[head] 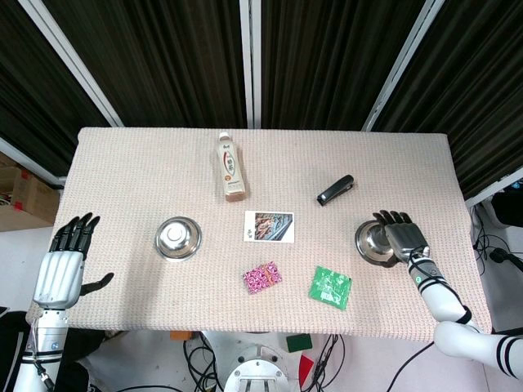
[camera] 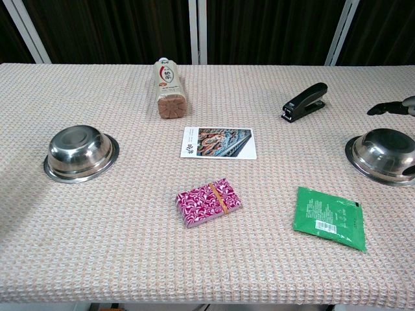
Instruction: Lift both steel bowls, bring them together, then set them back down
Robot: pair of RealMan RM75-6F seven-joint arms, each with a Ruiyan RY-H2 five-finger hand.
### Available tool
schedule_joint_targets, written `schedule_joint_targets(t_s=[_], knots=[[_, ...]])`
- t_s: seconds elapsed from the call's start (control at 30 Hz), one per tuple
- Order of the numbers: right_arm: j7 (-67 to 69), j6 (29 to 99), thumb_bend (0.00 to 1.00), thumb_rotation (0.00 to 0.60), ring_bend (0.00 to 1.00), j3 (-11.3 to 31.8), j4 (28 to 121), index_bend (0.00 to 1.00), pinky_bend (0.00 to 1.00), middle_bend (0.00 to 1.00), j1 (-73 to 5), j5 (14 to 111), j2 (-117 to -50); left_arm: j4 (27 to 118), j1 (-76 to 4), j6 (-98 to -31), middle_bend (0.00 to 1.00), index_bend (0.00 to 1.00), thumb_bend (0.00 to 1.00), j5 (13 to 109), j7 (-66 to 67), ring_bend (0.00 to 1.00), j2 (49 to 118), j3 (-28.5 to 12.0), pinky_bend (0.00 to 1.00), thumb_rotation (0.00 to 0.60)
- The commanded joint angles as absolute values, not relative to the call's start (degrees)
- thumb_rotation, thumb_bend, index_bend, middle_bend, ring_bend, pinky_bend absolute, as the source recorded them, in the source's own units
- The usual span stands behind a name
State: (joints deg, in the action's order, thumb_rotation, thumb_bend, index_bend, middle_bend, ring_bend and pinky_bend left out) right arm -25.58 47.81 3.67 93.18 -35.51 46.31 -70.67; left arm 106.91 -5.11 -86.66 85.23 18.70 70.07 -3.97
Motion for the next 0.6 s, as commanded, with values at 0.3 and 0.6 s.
schedule_joint_targets(t_s=[0.3,0.6], knots=[[-25.65,46.76,0.00,0.600,0.00,2.56,92.70,0.00,0.00,0.00,-36.93,43.71,-70.41,105.84,-5.40,-86.38,0.06,0.03,0.00,85.00,17.80,0.00,70.66,-3.83,0.12,0.600],[-24.49,46.04,0.00,0.600,0.00,2.16,90.09,0.00,0.02,0.04,-37.69,42.65,-72.16,105.77,-5.69,-86.15,0.06,0.03,0.00,84.91,17.69,0.00,70.59,-3.78,0.12,0.600]])
